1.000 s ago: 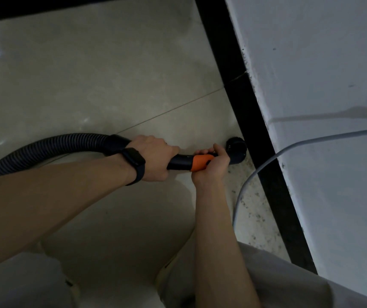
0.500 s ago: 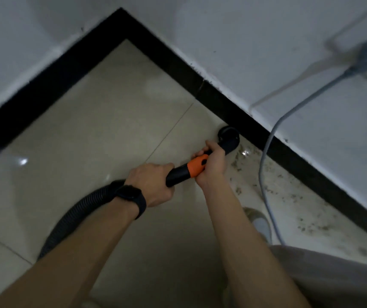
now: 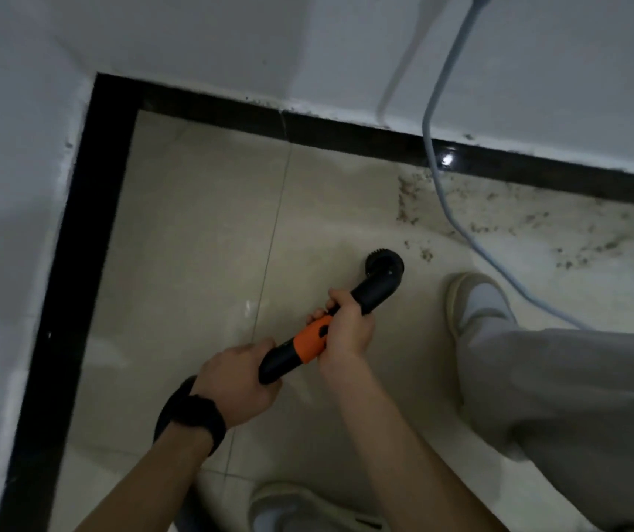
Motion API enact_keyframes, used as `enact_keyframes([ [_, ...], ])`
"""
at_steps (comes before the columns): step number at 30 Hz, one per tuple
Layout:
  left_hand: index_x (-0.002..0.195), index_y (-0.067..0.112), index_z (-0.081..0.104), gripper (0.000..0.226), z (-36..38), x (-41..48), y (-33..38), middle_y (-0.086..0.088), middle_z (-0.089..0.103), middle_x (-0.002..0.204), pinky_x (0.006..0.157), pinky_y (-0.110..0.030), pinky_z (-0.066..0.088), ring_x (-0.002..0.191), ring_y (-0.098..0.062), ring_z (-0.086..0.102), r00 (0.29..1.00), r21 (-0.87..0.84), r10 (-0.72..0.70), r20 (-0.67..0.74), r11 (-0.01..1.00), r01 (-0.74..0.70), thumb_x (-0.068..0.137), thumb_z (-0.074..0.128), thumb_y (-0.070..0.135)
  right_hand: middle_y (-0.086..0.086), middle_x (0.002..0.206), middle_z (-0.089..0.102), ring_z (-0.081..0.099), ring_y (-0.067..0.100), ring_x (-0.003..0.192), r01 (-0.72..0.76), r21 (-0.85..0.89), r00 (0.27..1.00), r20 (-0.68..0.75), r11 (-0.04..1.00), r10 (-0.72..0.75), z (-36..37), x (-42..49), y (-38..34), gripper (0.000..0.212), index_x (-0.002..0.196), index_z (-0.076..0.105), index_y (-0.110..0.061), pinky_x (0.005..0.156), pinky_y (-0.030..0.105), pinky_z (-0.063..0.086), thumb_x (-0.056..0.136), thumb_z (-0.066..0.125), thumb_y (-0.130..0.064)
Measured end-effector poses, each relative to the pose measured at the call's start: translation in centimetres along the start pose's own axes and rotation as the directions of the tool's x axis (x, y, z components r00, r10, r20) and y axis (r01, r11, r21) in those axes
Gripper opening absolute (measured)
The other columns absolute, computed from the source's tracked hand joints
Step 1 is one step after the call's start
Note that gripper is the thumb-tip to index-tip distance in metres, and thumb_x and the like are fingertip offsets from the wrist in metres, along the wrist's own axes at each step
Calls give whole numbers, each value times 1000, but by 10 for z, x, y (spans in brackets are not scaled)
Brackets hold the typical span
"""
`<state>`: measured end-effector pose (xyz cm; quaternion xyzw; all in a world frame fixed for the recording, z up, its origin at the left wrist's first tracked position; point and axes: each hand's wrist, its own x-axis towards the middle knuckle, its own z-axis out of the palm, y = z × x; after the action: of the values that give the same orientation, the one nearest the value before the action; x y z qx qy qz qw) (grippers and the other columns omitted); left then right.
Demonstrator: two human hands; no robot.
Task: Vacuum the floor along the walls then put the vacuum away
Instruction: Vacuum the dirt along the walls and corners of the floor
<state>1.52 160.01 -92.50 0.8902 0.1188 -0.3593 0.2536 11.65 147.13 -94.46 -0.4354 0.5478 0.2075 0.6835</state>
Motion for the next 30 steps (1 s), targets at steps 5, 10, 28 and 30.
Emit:
enact_keyframes([
  [5, 77, 36, 34, 27, 14, 11, 31, 12, 53, 71, 55, -26, 44, 63, -14, 55, 999, -9, 44, 15, 999, -44, 81, 60, 32, 2, 59, 54, 50, 16, 41, 24, 65, 996, -84, 998, -18, -25, 11, -20, 13, 93, 55, -7, 45, 28, 47, 90, 66, 0],
  [10, 80, 34, 36, 23, 22, 23, 53, 11, 51, 70, 55, -29, 45, 63, -16, 54, 997, 20, 69, 28, 997, -70, 83, 58, 31, 2, 58, 53, 49, 15, 39, 20, 123, 994, -111, 992, -6, -41, 22, -37, 14, 86, 54, -7, 45, 28, 46, 89, 65, -1],
  [28, 87, 28, 38, 22, 21, 18, 78, 11, 46, 71, 51, -28, 35, 59, -14, 47, 994, -40, -15, -104, 999, 11, 86, 60, 29, 1, 56, 55, 50, 15, 40, -16, 31, 997, 74, 999, 14, -32, 31, -64, 13, 83, 56, -8, 45, 28, 49, 89, 66, -2],
  [30, 85, 27, 38, 22, 21, 19, 78, 10, 47, 71, 52, -29, 37, 60, -16, 49, 994, -74, -41, -102, 997, 34, 86, 60, 28, 0, 55, 55, 50, 14, 40, -13, 12, 997, 81, 1000, 12, -28, 32, -64, 15, 82, 55, -8, 45, 27, 49, 89, 65, -1],
])
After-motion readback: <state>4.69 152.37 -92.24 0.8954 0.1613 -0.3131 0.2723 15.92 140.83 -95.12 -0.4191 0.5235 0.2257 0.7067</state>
